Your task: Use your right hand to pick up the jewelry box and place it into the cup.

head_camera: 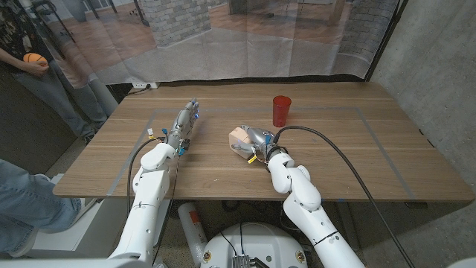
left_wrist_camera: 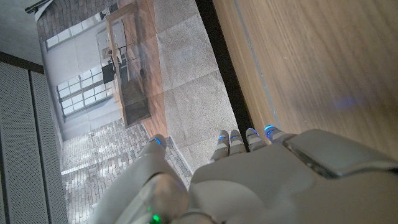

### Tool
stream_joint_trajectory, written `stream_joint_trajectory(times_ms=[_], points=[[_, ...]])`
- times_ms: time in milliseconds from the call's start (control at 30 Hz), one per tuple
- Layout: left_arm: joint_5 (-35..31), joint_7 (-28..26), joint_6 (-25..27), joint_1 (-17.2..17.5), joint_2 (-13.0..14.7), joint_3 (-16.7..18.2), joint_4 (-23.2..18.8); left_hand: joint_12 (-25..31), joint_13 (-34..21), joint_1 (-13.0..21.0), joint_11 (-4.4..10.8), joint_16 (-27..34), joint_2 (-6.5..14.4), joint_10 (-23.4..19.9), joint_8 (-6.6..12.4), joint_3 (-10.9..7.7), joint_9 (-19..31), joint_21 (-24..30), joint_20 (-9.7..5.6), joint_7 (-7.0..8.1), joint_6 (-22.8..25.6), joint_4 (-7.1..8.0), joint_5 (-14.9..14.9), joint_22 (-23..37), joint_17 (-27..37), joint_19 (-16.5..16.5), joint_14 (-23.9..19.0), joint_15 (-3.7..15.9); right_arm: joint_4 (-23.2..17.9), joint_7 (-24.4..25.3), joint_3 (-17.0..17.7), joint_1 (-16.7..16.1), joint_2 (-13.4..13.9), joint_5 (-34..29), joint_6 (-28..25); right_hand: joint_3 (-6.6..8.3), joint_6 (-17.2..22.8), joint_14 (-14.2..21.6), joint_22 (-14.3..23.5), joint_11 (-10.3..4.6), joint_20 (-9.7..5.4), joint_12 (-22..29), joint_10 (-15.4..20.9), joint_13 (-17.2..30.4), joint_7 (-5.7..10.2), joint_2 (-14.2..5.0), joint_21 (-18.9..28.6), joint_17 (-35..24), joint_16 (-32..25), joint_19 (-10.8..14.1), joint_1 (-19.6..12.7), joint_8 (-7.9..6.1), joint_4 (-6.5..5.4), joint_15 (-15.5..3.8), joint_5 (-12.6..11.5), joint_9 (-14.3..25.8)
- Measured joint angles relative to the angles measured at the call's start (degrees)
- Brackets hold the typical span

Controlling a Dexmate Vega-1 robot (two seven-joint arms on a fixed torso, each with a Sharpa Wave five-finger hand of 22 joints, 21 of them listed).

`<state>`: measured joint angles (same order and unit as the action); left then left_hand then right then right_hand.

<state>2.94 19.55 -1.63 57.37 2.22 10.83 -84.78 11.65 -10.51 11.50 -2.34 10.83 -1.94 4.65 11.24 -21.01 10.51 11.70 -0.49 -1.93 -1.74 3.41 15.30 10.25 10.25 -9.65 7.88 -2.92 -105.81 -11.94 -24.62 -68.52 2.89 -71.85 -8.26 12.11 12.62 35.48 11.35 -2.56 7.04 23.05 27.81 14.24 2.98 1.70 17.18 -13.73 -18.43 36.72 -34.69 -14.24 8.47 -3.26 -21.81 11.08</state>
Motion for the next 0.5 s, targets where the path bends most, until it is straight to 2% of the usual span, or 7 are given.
stream_joint_trajectory(times_ms=[167, 333, 500], points=[[-0.1, -0.1, 0.2, 0.2, 0.0, -0.2, -0.4, 0.0, 0.0, 0.0, 0.0, 0.0, 0.0, 0.0, 0.0, 0.0, 0.0, 0.0, 0.0, 0.0, 0.0, 0.0, 0.0, 0.0, 0.0, 0.0, 0.0, 0.0, 0.1, 2.0, 0.1, -0.1, 0.0, 0.6, 0.6, 1.14, 2.1, 4.5, 0.3, -1.16, -1.13, 1.6, 3.8, 0.3, 0.63, -1.3, 0.4, -0.5, -1.3, 1.1, -2.3, -0.08, 0.44, -0.38, 0.6, 0.0], [-0.1, -0.1, 0.2, 0.2, 0.0, -0.3, -0.5, 0.0, 0.0, 0.0, 0.0, 0.0, 0.0, 0.0, 0.0, 0.0, 0.0, 0.0, 0.0, 0.0, 0.0, 0.0, 0.0, 0.0, 0.0, 0.0, 0.0, 0.0, 0.2, 2.5, 0.2, -0.2, 0.0, 0.6, 0.6, 2.74, 5.6, 9.6, 0.5, -2.82, -2.34, 3.1, 8.0, 0.6, 1.6, -2.28, 0.9, -1.0, -2.6, 2.3, -5.4, -0.97, 0.67, -1.44, 1.4, 0.0], [-0.2, -0.1, 0.4, 0.2, -0.1, -0.3, -0.6, 0.0, 0.0, 0.0, 0.0, 0.0, 0.0, 0.0, 0.0, 0.22, 0.0, 0.0, 0.0, 0.0, 0.0, 0.11, 0.0, 0.0, 0.0, 0.0, 0.0, 0.0, 0.3, 3.0, 0.1, -0.2, 0.0, 0.6, 0.5, 4.13, 8.6, 12.4, 0.5, -4.36, -2.97, 4.0, 10.5, 0.7, 2.68, -2.54, 1.3, -1.4, -3.0, 3.0, -7.5, -1.66, 1.09, -2.46, 2.1, 0.0]])
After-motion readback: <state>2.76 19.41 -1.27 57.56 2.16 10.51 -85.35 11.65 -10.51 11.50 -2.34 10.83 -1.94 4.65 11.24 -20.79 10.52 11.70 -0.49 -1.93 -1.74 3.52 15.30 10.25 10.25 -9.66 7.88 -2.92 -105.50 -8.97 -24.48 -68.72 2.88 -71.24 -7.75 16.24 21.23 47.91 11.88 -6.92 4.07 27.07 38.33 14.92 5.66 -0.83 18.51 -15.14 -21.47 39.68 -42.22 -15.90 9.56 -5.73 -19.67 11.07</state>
